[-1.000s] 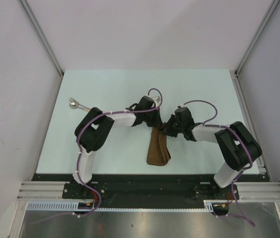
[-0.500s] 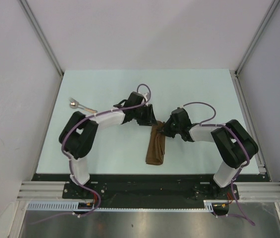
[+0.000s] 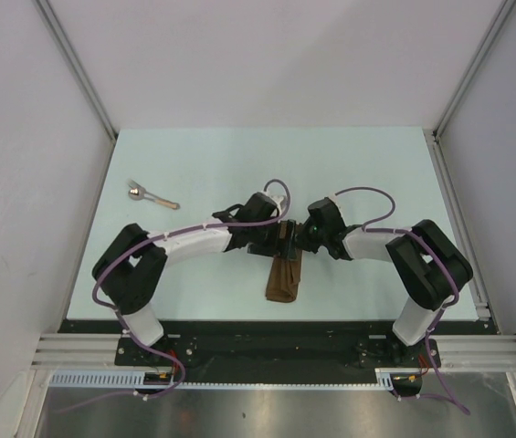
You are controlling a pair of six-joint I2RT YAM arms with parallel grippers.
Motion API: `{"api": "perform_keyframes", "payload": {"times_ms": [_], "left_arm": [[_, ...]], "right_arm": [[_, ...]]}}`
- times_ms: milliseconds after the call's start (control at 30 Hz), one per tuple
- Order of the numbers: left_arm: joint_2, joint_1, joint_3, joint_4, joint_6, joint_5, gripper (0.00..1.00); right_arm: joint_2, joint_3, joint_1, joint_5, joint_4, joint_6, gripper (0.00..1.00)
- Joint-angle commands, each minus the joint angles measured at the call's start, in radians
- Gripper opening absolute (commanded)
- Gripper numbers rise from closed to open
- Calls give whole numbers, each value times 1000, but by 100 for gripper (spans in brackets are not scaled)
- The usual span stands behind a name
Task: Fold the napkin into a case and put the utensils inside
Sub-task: Fold the 2/3-rectangle-folded napkin at the center of the board, then pick up the top corner of the smaller rectangle folded napkin.
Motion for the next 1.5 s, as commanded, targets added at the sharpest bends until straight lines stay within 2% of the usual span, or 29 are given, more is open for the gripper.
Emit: {"api": "perform_keyframes", "payload": {"times_ms": [0, 133, 200, 267, 300, 367, 400, 433, 467, 500, 567, 600, 700, 833, 1067, 1200, 1467], "left_arm": [[24, -5, -17, -16, 23, -54, 90], [48, -7, -48, 25, 16, -25, 90], [70, -7, -63, 25, 10, -26, 88], [64, -5, -91, 50, -7, -11, 81], [48, -5, -126, 63, -13, -8, 77], [38, -4, -157, 111, -27, 20, 66], [28, 0, -178, 119, -32, 29, 61], [24, 0, -189, 143, -33, 40, 51], [18, 3, -201, 157, -38, 53, 46], [15, 4, -215, 162, -37, 58, 38], [13, 6, -226, 172, -35, 73, 33], [15, 6, -238, 179, -33, 86, 27], [-5, 6, -263, 203, -41, 92, 21], [-13, 6, -264, 209, -37, 98, 18], [-11, 6, -272, 215, -38, 113, 16], [-13, 6, -271, 214, -41, 115, 15], [-2, 6, -264, 223, -47, 122, 13]], "right_arm": [[18, -1, 12, 63, -35, 9, 0], [14, 2, 12, 52, -22, 2, 0], [11, 2, 12, 38, -3, -15, 0], [9, 7, 10, 38, -4, -50, 1], [3, 5, 6, -4, 11, -63, 12], [-8, -13, -4, -35, 42, -101, 20], [-14, -19, -8, -55, 65, -118, 31], [-23, -19, -13, -66, 65, -156, 36], [-29, -22, -17, -95, 70, -170, 41], [-32, -26, -28, -112, 83, -187, 42], [-50, -33, -40, -153, 83, -210, 46], [-54, -32, -50, -170, 82, -218, 46], [-87, -59, -80, -207, 95, -219, 45], [-113, -43, -102, -213, 64, -264, 45], [-98, -35, -112, -232, 103, -279, 44], [-83, -39, -112, -248, 132, -276, 50], [-83, -39, -106, -242, 172, -277, 34]]}}
